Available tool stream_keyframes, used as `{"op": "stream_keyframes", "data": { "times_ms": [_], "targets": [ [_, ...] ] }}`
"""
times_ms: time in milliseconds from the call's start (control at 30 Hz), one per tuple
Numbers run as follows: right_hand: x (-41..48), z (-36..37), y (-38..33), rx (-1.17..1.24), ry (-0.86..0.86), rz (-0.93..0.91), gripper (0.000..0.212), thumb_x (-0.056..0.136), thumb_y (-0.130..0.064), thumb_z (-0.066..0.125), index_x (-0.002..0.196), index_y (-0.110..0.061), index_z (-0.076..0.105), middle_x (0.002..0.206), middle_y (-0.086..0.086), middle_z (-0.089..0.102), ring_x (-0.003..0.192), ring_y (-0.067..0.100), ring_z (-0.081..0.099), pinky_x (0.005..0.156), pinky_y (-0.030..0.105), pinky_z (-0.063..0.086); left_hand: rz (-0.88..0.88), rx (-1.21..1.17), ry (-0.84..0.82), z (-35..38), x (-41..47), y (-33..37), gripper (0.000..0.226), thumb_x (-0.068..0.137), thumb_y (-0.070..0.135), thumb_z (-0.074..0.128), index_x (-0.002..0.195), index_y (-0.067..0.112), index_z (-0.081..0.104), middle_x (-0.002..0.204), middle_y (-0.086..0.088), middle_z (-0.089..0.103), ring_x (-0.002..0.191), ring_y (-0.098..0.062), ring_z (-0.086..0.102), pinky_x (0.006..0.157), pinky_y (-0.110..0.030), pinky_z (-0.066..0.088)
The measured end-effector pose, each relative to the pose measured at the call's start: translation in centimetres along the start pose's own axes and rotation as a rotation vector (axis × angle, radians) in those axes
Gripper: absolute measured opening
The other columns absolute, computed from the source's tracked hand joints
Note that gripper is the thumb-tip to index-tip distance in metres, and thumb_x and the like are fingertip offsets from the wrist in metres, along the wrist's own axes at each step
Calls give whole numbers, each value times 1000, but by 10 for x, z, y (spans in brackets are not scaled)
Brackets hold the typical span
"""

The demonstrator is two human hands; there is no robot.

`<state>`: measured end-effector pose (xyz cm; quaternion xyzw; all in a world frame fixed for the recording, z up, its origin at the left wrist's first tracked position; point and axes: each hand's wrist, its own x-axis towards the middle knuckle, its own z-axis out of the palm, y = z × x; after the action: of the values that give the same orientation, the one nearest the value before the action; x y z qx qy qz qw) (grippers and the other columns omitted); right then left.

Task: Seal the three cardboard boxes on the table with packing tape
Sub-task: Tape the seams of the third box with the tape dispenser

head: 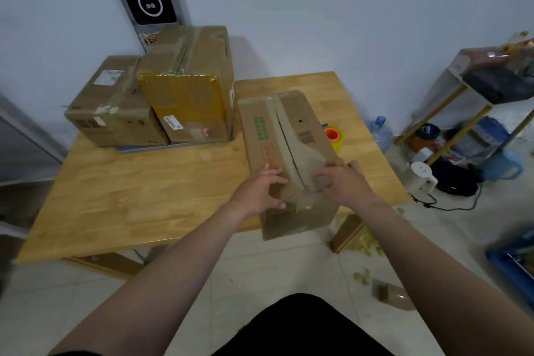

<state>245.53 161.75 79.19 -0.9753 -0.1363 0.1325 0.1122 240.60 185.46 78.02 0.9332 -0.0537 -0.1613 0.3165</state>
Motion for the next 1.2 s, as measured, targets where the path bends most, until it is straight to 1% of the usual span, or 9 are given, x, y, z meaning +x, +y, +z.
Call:
{"op": "stream_keyframes", "data": {
  "times_ms": [67, 200, 300, 433, 600, 733, 900, 1033, 1200],
  "targets": [
    [2, -2, -5, -53, -52, -52, 46, 83, -30, 71, 126, -44, 64, 144, -5, 52, 137, 20, 42, 107, 34, 26, -16, -33, 43, -11, -4, -11, 52, 84, 34, 83, 133, 29, 67, 156, 14, 45, 155, -12, 18, 126, -47, 19],
    [14, 0, -25, -1, -40, -35, 48, 88, -22, 66, 126, -51, 62, 148, -21, 46, 135, 21, 44, 107, 43, 31, -45, -49, 135, -24, -10, -28, 37, 88, 27, 80, 124, 26, 73, 149, 11, 54, 153, -13, 26, 125, -45, 24],
    [26, 7, -33, 57, -55, -58, 51, 88, -15, 66, 129, -44, 64, 154, -9, 46, 134, 25, 48, 112, 39, 40, -47, -102, 190, -28, -9, -39, 32, 88, 25, 80, 120, 26, 75, 147, 10, 56, 152, -13, 28, 125, -44, 24],
    [42, 10, -37, 44, -20, -59, 49, 92, -11, 62, 137, -31, 61, 157, 0, 43, 137, 23, 48, 115, 36, 35, -45, -115, 206, -34, 5, -45, 32, 90, 23, 78, 121, 25, 75, 148, 7, 56, 153, -14, 25, 125, -45, 24],
    [74, 10, -40, 86, 7, -39, 48, 94, -13, 63, 139, -30, 60, 159, 0, 39, 140, 23, 46, 115, 42, 35, -59, -103, 198, -48, 37, -49, 31, 93, 18, 73, 124, 25, 73, 152, 6, 52, 155, -16, 21, 126, -47, 23],
    [117, 1, -32, 147, 46, -67, 48, 90, -9, 65, 135, -25, 64, 156, 4, 43, 138, 24, 49, 113, 40, 38, -87, -112, 235, -58, 78, -54, 26, 96, 18, 70, 120, 28, 72, 154, 9, 49, 156, -14, 17, 126, -46, 21],
    [187, -15, -19, 216, 95, -109, 48, 86, -13, 69, 132, -25, 67, 153, 1, 48, 134, 23, 53, 110, 34, 41, -168, -69, 287, -78, 145, -52, 25, 101, 16, 62, 121, 29, 68, 159, 11, 41, 156, -13, 13, 125, -44, 19],
    [248, -34, -4, 248, 72, -135, 48, 88, -17, 70, 135, -25, 64, 156, -1, 44, 137, 22, 49, 112, 30, 34, -224, -79, 344, -91, 198, -44, 29, 102, 10, 57, 126, 23, 65, 160, 7, 41, 157, -16, 13, 125, -44, 22],
    [317, -54, 15, 241, 54, -182, 46, 87, -28, 74, 132, -31, 66, 155, -7, 46, 136, 19, 50, 113, 34, 37, -291, -112, 426, -104, 260, -33, 34, 103, 6, 53, 132, 20, 63, 160, 5, 42, 157, -19, 12, 126, -46, 23]
  ]
}}
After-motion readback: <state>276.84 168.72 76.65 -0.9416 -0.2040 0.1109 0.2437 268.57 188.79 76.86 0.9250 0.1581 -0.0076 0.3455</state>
